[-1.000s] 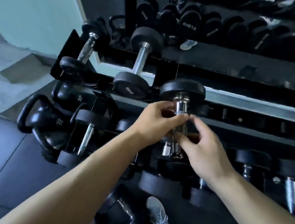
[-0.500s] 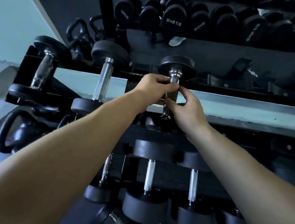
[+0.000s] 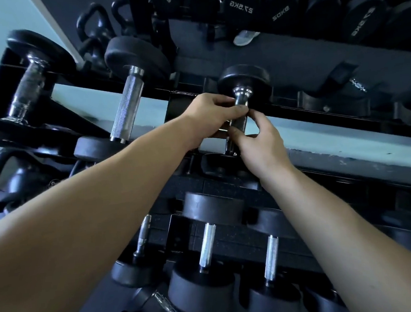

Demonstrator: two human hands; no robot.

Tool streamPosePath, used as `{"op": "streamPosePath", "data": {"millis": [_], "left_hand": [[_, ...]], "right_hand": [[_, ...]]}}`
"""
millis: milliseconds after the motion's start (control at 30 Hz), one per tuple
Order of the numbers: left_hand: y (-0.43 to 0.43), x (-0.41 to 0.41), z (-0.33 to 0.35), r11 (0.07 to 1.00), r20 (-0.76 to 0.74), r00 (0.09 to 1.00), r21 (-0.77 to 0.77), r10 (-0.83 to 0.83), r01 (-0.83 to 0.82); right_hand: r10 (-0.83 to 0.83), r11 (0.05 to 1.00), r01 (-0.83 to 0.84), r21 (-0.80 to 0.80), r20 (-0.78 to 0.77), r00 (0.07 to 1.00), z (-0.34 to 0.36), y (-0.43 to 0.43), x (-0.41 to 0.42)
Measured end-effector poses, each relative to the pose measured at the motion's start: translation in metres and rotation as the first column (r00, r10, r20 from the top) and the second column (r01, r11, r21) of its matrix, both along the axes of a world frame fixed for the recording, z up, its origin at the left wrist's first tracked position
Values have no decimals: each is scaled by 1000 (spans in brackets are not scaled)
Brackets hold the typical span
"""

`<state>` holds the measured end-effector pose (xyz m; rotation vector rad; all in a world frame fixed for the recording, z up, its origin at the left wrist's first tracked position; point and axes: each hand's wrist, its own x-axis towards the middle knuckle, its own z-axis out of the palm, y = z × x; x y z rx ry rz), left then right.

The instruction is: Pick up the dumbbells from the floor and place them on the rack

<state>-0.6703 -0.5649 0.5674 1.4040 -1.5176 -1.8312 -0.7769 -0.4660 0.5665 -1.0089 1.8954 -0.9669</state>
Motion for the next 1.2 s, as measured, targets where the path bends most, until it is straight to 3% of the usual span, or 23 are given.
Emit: {"op": "streamPosePath", "data": {"millis": [200, 333, 433, 533, 633, 733, 867, 1033, 1200], "left_hand": [[8, 5, 11, 991, 112, 994, -130, -15, 29], [27, 28, 30, 958, 169, 983, -288, 70, -19], [52, 54, 40, 943, 109, 985, -319, 133, -92], [88, 86, 43, 943, -40, 986, -290, 160, -165], [127, 131, 38, 930, -186, 956, -251, 227, -269], [173, 188, 20, 908, -220, 923, -213, 315, -361], [246, 278, -36, 871, -98, 883, -145, 460, -470], [368, 397, -142, 778, 134, 768, -36, 626, -627], [503, 480, -264, 572, 256, 580, 113, 774, -813]], "right_hand": [[-57, 998, 57, 6, -2, 998, 14, 2, 4], [-112, 989, 99, -107, -130, 985, 23, 21, 10], [-100, 966, 44, -254, -210, 973, 28, 46, 29], [-24, 922, -83, -378, -270, 963, 32, 77, 62], [87, 885, -210, -415, -296, 951, 26, 107, 97], [264, 893, -302, -335, -153, 952, 10, 136, 144], [528, 833, -529, -160, -56, 848, -40, 185, 222], [725, 686, -724, 74, 13, 688, -133, 259, 321], [845, 498, -837, 228, 90, 527, -230, 330, 406]]}}
